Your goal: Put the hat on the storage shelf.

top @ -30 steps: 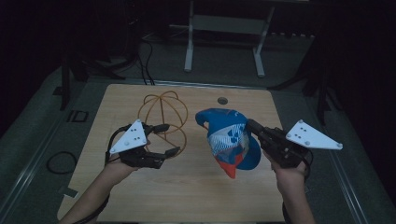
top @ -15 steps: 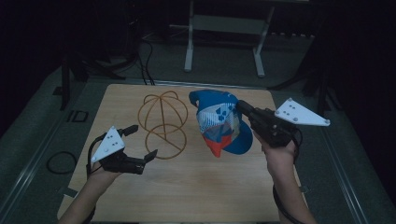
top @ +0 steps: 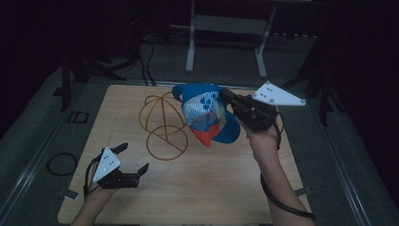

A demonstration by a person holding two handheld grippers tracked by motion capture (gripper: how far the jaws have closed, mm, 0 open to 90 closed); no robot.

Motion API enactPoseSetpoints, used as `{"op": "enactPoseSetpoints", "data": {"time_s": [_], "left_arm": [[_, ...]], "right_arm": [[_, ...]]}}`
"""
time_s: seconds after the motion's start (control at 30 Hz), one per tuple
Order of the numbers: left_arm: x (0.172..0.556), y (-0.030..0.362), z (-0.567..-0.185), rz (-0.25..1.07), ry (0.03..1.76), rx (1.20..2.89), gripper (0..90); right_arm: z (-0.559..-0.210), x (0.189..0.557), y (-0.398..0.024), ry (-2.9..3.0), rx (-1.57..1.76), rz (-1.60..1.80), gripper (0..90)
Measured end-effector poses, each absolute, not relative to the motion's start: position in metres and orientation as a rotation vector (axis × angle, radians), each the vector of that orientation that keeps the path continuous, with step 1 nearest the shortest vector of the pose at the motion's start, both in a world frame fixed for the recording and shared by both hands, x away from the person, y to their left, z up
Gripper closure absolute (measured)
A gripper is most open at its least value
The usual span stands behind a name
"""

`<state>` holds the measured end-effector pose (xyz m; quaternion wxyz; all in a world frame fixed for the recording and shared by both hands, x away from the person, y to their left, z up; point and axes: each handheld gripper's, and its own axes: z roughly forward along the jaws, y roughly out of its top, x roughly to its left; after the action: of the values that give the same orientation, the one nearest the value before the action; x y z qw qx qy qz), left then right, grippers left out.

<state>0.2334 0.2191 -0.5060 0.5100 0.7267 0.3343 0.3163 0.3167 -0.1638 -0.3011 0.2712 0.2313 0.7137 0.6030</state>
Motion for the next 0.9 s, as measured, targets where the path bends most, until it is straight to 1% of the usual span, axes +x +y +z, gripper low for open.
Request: {"op": "enactPoseSetpoints", "data": {"time_s": [0.1,0.23,0.33,0.63,0.9], "left_arm": [[0.231,0.222,-0.518,0.784,0.820,1.759,2.7],[0.228,0.230,-0.535,0.763,0.885,1.741,2.8],[0.225,0.235,-0.543,0.791,0.915,1.723,2.8],[0.223,0.248,-0.547,0.792,0.956,1.694,2.8],[0.223,0.250,-0.550,0.781,0.954,1.700,2.8]], "right_arm": [[-0.300,0.325,-0.151,1.941,0.619,1.605,90.0],[-0.299,0.335,-0.136,1.957,0.618,1.601,90.0],[-0.296,0.343,-0.124,1.968,0.624,1.615,90.0],[-0.292,0.361,-0.079,2.027,0.610,1.659,90.0],[-0.299,0.364,-0.032,2.125,0.544,1.647,90.0]]}}
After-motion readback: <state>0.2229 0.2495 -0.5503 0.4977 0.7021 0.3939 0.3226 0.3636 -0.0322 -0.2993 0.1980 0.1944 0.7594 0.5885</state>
